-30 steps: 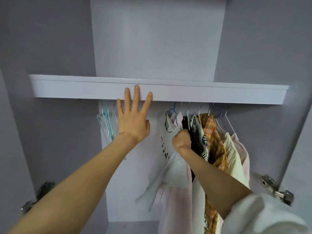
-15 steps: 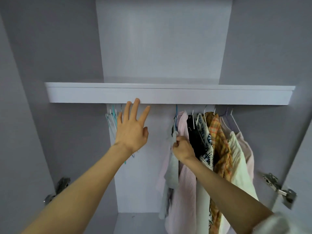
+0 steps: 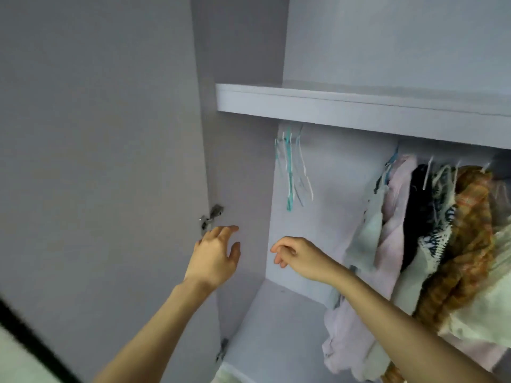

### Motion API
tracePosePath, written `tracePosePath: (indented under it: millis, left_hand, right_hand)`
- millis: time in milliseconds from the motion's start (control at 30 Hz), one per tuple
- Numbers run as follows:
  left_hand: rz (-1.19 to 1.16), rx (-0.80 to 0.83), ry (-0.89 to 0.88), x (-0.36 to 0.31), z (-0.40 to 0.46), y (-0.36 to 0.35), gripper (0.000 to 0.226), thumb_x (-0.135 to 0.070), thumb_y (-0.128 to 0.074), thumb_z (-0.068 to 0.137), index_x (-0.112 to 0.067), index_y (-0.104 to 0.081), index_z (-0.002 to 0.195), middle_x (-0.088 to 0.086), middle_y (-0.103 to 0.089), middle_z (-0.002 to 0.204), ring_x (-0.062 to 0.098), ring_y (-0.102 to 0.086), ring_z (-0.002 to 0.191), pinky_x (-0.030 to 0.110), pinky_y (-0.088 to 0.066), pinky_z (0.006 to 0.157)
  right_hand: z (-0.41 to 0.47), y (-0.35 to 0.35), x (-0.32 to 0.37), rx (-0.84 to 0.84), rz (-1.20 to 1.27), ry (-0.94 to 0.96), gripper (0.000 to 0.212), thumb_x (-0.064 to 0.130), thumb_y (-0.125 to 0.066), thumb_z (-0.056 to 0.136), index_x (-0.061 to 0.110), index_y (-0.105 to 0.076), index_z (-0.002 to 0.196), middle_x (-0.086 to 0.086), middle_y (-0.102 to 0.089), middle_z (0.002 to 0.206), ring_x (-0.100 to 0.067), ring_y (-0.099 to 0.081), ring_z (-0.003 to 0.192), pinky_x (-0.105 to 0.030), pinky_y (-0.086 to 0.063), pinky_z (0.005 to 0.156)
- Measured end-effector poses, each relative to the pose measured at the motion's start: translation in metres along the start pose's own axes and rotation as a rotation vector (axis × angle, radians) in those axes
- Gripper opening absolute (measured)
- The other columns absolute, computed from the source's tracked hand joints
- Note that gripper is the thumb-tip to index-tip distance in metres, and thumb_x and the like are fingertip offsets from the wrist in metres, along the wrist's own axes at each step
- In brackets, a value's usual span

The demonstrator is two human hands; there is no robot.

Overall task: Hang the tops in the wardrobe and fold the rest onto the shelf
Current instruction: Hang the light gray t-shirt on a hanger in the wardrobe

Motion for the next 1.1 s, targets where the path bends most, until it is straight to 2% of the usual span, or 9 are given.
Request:
tracePosePath:
  millis: [100,200,333,467,600,733,867,967,1100]
  left_hand:
    - [0.019,-0.011,0.166,0.034,-0.057,0.011,0.037,-0.021,-0.049,0.096,-0.016,-0.052,0.132,0.004,-0.052,0.136,0.026,-0.049,0.123,0.037,-0.039,0.102]
    - [0.064,-0.040,0.430,0.067,-0.148,0.028,0.036,-0.022,-0.048,0.096,-0.016,-0.053,0.131,0.003,-0.053,0.135,0.024,-0.052,0.120,0.034,-0.041,0.099]
    - [0.068,-0.087,0.703,0.095,-0.266,0.052,0.033,-0.019,-0.049,0.095,-0.015,-0.057,0.127,0.005,-0.058,0.127,0.022,-0.056,0.114,0.022,-0.037,0.093]
    - [0.108,-0.237,1.030,0.105,-0.416,0.091,0.031,-0.021,-0.049,0.095,-0.016,-0.058,0.125,0.004,-0.060,0.124,0.019,-0.057,0.112,0.021,-0.038,0.090]
    - [0.143,-0.409,1.277,0.094,-0.541,0.122,0.029,-0.018,-0.051,0.094,-0.016,-0.061,0.121,0.006,-0.064,0.121,0.023,-0.059,0.112,0.029,-0.043,0.094]
    - [0.149,-0.638,1.500,0.067,-0.668,0.146,0.027,-0.015,-0.054,0.092,-0.013,-0.063,0.117,0.007,-0.064,0.114,0.021,-0.061,0.106,0.027,-0.043,0.089]
    - [0.129,-0.828,1.703,0.051,-0.792,0.160,0.028,-0.015,-0.052,0.093,-0.010,-0.061,0.120,0.007,-0.062,0.120,0.020,-0.060,0.108,0.027,-0.044,0.091]
    - [0.099,-0.915,1.838,0.048,-0.868,0.166,0.032,-0.016,-0.049,0.095,-0.010,-0.057,0.125,0.007,-0.059,0.127,0.021,-0.057,0.112,0.032,-0.044,0.096]
    - [0.084,-0.999,2.025,0.050,-0.960,0.173,0.036,-0.018,-0.045,0.095,-0.010,-0.052,0.130,0.008,-0.054,0.131,0.021,-0.053,0.117,0.033,-0.042,0.097]
  right_hand:
    - [-0.001,-0.050,0.012,0.221,-0.057,0.069,0.022,0.015,-0.038,0.096,0.022,-0.059,0.091,0.013,-0.062,0.077,-0.009,-0.061,0.074,-0.012,-0.043,0.061]
    - [-0.021,-0.118,0.033,0.507,-0.121,0.156,0.022,0.017,-0.037,0.098,0.016,-0.059,0.093,0.010,-0.063,0.081,-0.008,-0.060,0.073,-0.017,-0.044,0.067]
    - [-0.059,-0.200,0.068,0.759,-0.139,0.267,0.020,0.018,-0.038,0.098,0.021,-0.058,0.094,0.005,-0.064,0.086,-0.012,-0.060,0.075,-0.033,-0.051,0.079]
    - [-0.124,-0.292,0.134,1.015,-0.181,0.445,0.021,0.022,-0.036,0.099,0.020,-0.057,0.097,0.005,-0.064,0.089,-0.012,-0.059,0.077,-0.032,-0.050,0.081]
    - [-0.195,-0.371,0.192,1.185,-0.232,0.622,0.025,0.025,-0.036,0.100,0.017,-0.059,0.096,0.005,-0.064,0.087,-0.011,-0.060,0.077,-0.029,-0.049,0.080]
    - [-0.292,-0.454,0.258,1.328,-0.262,0.818,0.026,0.016,-0.039,0.098,0.010,-0.064,0.094,-0.001,-0.064,0.083,-0.017,-0.060,0.076,-0.027,-0.048,0.076]
    - [-0.398,-0.524,0.309,1.513,-0.311,0.941,0.024,0.015,-0.038,0.097,0.014,-0.063,0.097,-0.001,-0.065,0.086,-0.009,-0.058,0.068,-0.018,-0.047,0.071]
    - [-0.463,-0.572,0.335,1.599,-0.357,1.017,0.023,0.017,-0.038,0.097,0.017,-0.061,0.097,0.000,-0.066,0.089,-0.012,-0.060,0.074,-0.023,-0.047,0.073]
    - [-0.543,-0.642,0.359,1.643,-0.415,1.098,0.028,0.018,-0.036,0.097,0.013,-0.061,0.110,0.001,-0.064,0.095,-0.012,-0.059,0.082,-0.025,-0.046,0.078]
Point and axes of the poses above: each hand's wrist, its own z-axis towards the middle knuckle, its own y-axis out of the back of the hand, x = y × z, the point moved 1 cm from there along z, towards the middle knuckle
